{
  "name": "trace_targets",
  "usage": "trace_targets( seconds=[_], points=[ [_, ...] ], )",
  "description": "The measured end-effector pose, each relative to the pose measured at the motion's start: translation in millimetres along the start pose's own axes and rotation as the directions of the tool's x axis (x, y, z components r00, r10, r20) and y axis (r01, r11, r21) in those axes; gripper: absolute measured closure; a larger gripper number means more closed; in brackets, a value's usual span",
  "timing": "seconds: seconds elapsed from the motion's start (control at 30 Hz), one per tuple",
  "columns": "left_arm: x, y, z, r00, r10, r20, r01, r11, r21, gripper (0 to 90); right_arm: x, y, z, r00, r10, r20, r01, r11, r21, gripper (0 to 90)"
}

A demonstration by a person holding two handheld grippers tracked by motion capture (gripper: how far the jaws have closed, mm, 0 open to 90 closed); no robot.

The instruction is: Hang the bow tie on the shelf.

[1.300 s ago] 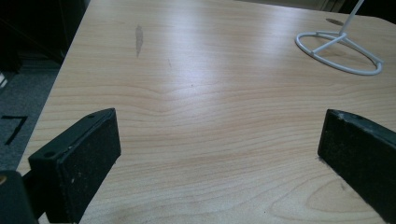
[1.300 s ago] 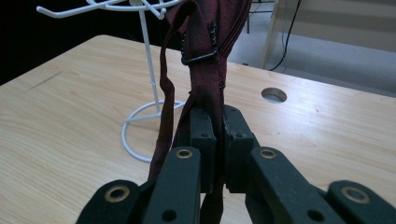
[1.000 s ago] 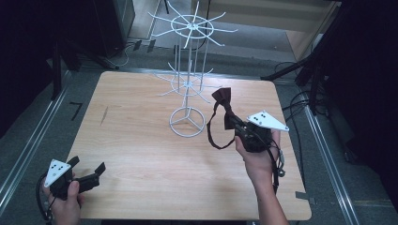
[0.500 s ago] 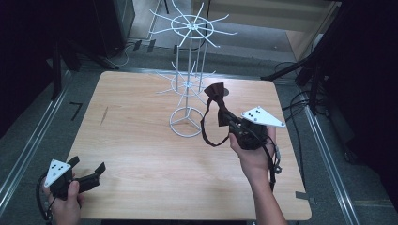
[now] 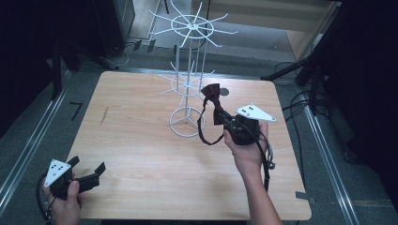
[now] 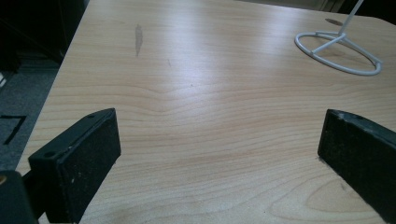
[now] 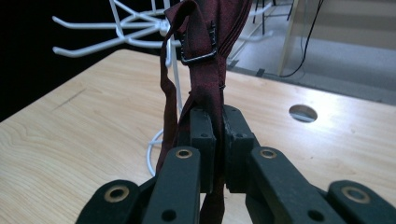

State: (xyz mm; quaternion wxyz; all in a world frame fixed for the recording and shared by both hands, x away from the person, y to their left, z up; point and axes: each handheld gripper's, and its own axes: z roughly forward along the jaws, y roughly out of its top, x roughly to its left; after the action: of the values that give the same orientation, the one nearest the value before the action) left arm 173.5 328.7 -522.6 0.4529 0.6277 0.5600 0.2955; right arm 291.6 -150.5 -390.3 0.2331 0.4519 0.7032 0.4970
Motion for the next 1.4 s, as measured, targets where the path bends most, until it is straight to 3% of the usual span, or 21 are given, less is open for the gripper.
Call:
trace_targets(
  seconds=[0.2, 0.43, 0.9, 1.17, 1.23, 1.4],
  points=[
    [0.2, 0.0, -0.1, 1.0, 0.001, 0.001, -0.001, 1.0, 0.0, 0.0, 3.3, -12.4, 16.0, 0.9997, 0.001, 0.026, -0.003, 0.999, 0.049, 86.1],
    [0.0, -0.1, 0.2, 1.0, 0.0, 0.001, 0.0, 1.0, -0.001, 0.0, 6.6, -23.4, 28.5, 0.9979, -0.035, 0.055, 0.03, 0.995, 0.099, 84.9],
    [0.1, -0.1, 0.1, 1.0, 0.001, 0.003, -0.001, 1.0, -0.001, 0.0, 5.2, -49.5, 52.3, 0.9975, -0.032, 0.063, 0.02, 0.982, 0.188, 82.4],
    [0.0, -0.1, 0.1, 1.0, 0.0, 0.003, 0.0, 1.0, -0.001, 0.0, -2.4, -58.1, 56.1, 0.9994, 0.03, 0.016, -0.033, 0.979, 0.201, 59.7],
    [0.1, 0.0, 0.0, 1.0, 0.0, 0.002, 0.0, 1.0, 0.001, 0.0, -4.5, -58.9, 54.6, 0.999, 0.039, 0.019, -0.042, 0.98, 0.194, 50.4],
    [0.0, -0.1, 0.1, 1.0, 0.0, 0.002, 0.0, 1.0, 0.0, 0.0, -12.0, -61.3, 45.5, 0.9974, 0.069, 0.02, -0.072, 0.982, 0.173, 38.2]
  ],
)
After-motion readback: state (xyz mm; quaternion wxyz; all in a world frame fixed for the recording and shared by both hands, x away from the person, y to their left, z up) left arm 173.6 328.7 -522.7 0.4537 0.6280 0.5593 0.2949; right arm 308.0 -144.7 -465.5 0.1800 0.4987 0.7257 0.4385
